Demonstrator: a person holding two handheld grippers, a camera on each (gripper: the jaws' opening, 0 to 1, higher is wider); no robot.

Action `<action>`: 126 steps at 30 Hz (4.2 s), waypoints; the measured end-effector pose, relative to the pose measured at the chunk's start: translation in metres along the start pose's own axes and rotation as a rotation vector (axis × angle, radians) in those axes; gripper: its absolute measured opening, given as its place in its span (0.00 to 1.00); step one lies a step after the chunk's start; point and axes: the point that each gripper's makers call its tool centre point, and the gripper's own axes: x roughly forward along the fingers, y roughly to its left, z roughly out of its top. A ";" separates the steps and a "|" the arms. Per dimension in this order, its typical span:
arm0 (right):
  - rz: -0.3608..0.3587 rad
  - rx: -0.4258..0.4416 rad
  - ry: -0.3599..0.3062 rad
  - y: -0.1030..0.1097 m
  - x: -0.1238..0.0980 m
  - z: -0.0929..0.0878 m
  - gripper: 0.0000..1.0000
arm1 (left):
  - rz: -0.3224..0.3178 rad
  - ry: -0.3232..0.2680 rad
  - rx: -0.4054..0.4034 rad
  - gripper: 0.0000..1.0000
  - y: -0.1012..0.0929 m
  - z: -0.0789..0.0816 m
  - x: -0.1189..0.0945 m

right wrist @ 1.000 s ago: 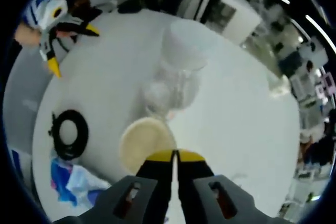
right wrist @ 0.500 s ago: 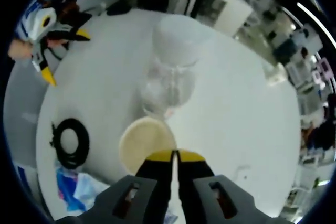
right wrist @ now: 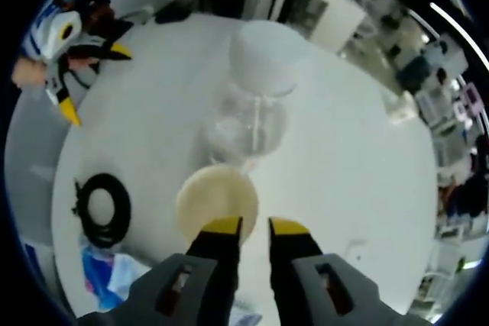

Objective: Arrange the tabletop items into an orderly group along one side of the table until the central work area is clear of visible clutter.

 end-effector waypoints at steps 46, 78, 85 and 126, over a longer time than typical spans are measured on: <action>-0.304 0.373 -0.518 0.060 -0.116 -0.021 0.91 | -0.153 -0.055 0.076 1.00 -0.042 0.030 -0.005; -0.439 0.725 -0.605 0.138 -0.151 -0.071 1.00 | -0.253 -0.048 0.189 1.00 -0.067 0.069 0.001; -0.454 0.787 -0.605 0.160 -0.152 -0.079 1.00 | -0.294 -0.031 0.210 1.00 -0.076 0.071 0.006; -0.439 0.916 -0.604 0.183 -0.137 -0.111 0.96 | -0.369 0.045 0.242 0.98 -0.120 0.060 0.022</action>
